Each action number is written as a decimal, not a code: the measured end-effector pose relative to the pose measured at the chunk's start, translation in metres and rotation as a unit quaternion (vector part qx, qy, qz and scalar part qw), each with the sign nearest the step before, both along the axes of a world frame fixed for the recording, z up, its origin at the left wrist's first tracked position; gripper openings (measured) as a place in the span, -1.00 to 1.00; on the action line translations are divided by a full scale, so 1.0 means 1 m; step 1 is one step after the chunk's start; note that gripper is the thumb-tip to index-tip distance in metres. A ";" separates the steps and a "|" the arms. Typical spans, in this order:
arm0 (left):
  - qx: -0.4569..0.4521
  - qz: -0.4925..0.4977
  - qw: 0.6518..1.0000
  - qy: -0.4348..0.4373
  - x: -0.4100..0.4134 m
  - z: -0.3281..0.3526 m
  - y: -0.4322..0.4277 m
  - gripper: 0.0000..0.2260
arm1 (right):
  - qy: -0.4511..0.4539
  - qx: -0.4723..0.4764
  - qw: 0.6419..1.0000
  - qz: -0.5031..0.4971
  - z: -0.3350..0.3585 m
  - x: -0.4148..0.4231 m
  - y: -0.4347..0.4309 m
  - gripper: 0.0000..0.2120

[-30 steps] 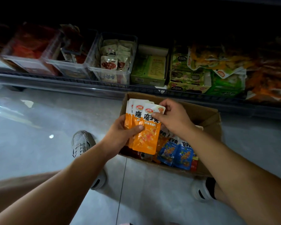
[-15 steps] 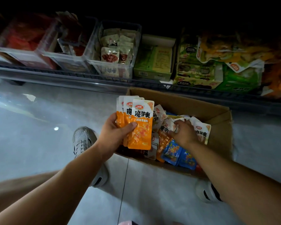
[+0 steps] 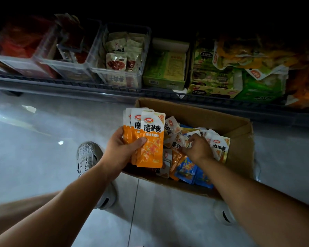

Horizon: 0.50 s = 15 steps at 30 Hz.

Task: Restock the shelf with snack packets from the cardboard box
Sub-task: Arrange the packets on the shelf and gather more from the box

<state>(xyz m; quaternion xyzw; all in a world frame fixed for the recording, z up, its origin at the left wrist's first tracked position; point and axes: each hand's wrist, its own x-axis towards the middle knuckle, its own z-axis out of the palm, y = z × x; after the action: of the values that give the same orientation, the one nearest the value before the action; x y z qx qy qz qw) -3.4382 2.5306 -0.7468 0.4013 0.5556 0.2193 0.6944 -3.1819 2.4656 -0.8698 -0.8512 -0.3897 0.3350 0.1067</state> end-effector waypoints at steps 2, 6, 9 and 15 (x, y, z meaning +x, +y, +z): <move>0.000 0.000 1.000 0.002 -0.001 0.000 -0.001 -0.56 | -0.009 0.007 1.000 0.002 -0.002 -0.002 0.000 -0.49; 0.001 0.004 1.000 0.001 0.000 0.001 -0.002 -0.59 | -0.009 0.018 1.000 0.015 -0.007 -0.003 -0.001 -0.48; 0.000 0.007 1.000 0.002 0.001 0.002 -0.001 -0.60 | -0.003 0.025 1.000 0.001 -0.010 -0.002 -0.002 -0.55; -0.001 0.009 1.000 0.007 0.002 0.002 0.000 -0.60 | 0.012 0.038 0.999 -0.002 -0.014 -0.006 0.001 -0.45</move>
<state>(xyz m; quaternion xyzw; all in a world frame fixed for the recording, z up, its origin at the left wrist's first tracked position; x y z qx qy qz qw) -3.4363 2.5302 -0.7448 0.3972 0.5639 0.2223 0.6891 -3.1879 2.4662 -0.8837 -0.8430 -0.3996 0.3300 0.1443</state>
